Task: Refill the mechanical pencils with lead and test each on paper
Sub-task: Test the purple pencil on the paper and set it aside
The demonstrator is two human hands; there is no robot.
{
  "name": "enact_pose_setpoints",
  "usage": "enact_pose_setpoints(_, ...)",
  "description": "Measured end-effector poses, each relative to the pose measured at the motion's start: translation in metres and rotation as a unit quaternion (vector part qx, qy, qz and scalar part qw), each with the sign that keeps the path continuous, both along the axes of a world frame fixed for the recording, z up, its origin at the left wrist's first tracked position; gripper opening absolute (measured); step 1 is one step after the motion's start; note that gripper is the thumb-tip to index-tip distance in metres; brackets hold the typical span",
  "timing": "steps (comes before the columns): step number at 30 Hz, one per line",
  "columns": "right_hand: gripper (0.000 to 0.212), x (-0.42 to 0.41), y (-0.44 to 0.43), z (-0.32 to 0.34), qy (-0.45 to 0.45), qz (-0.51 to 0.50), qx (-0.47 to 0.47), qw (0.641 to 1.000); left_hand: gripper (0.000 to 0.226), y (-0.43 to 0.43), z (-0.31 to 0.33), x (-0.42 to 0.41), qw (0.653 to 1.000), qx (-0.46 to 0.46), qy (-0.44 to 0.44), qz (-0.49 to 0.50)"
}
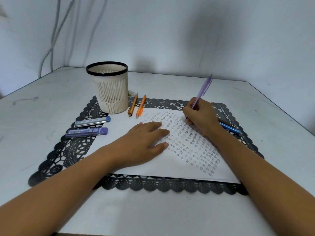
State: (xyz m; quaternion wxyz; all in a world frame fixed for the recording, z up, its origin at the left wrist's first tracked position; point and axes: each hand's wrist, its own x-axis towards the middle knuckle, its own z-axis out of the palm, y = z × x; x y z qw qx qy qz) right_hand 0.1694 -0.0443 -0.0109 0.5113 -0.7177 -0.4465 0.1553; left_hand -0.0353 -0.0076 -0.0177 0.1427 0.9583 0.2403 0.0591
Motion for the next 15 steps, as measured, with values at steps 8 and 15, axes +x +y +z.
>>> enact_pose_setpoints(8,0.001,0.0015,-0.0022,0.0007,0.051,0.036,0.002,0.998,0.048,0.0007,0.0007,0.0004,1.000,0.002,0.007,-0.001)
enact_pose_setpoints(15,0.006,0.0006,0.0004,-0.0017,0.004,-0.003,0.012,1.000,0.048,0.0001,-0.0001,0.0014,1.000,0.005,0.002,0.001)
